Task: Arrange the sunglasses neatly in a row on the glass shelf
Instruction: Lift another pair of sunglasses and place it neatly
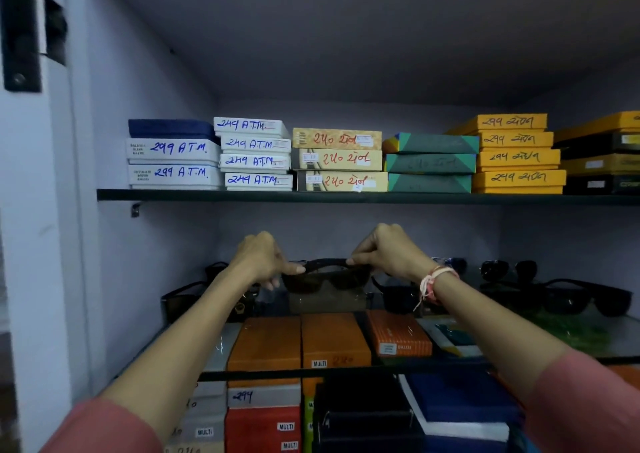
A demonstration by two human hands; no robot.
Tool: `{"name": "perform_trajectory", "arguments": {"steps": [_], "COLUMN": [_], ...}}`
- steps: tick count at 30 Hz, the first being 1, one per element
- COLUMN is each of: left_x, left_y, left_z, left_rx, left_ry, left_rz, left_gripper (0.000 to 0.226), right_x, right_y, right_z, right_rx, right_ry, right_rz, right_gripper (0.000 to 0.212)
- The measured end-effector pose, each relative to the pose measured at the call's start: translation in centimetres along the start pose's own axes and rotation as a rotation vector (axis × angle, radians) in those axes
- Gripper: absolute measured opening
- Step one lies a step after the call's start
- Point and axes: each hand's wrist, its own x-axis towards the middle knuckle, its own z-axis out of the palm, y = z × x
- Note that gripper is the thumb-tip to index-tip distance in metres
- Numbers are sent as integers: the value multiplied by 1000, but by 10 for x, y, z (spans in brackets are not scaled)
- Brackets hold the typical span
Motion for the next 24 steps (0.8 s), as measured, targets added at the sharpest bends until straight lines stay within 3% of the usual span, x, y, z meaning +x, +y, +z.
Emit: {"name": "perform_trajectory", "arguments": {"steps": [3, 6, 10, 14, 21, 24], "left_x": [1, 8, 17, 20, 21, 23], "left_y": [1, 2, 2, -3, -16, -18], "left_z": [-5, -8, -4, 9, 28, 31], "left_rx": [67, 155, 192, 201, 263, 282], "left_ry": [-8, 115, 164, 159, 103, 85], "left_rz": [-6, 7, -16, -74, -113, -120], "left_gripper": [35, 32, 27, 38, 20, 24], "right_x": [2, 6, 11, 9, 9, 10], "right_y": [1, 0, -2, 0, 5, 7], "right_z": [5, 7, 17, 33, 57, 61], "right_rx": [-4, 30, -19, -114, -189, -222], "right_ry": [99, 249, 296, 259, 144, 128], "right_rz": [18, 123, 211, 254, 276, 268], "right_gripper": [18, 18, 24, 22, 16, 10]}}
